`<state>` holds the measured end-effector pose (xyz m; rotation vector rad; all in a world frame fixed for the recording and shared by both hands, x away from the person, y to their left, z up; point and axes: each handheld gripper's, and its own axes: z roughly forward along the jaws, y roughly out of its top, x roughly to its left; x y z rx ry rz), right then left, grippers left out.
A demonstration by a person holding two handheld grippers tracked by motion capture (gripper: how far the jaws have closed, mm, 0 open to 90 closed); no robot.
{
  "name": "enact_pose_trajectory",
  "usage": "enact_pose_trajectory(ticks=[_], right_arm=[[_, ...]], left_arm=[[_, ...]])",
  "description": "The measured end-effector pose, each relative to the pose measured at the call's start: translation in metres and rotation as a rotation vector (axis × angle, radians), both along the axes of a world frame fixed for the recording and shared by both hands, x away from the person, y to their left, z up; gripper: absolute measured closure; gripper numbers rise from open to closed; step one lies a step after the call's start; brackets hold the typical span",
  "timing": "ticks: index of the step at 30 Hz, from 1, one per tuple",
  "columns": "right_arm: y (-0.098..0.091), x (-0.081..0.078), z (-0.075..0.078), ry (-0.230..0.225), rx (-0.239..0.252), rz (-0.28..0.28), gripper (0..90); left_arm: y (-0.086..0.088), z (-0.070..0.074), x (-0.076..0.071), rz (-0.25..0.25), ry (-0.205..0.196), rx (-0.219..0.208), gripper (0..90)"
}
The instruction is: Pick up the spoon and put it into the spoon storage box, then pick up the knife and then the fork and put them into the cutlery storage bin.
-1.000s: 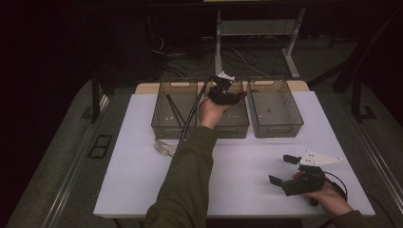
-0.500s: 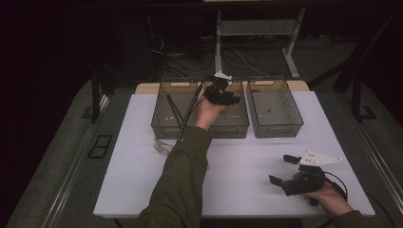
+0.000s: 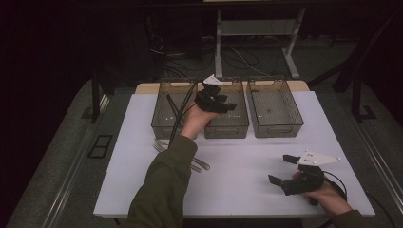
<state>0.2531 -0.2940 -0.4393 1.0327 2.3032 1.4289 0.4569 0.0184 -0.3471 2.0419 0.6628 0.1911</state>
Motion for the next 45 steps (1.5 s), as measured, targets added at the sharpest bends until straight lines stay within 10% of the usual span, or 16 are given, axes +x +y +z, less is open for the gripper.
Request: enact_pose_trajectory(ticks=[14,45], right_arm=[[-0.002,-0.001,-0.001,0.001,-0.007,-0.007,0.2],[-0.001,0.000,-0.002,0.002,-0.016,-0.012,0.2]], left_arm=[[0.017,-0.001,-0.050,-0.106,-0.036,0.006,32.1],[0.086,-0.036,-0.121,-0.091,-0.040,0.001,28.4]])
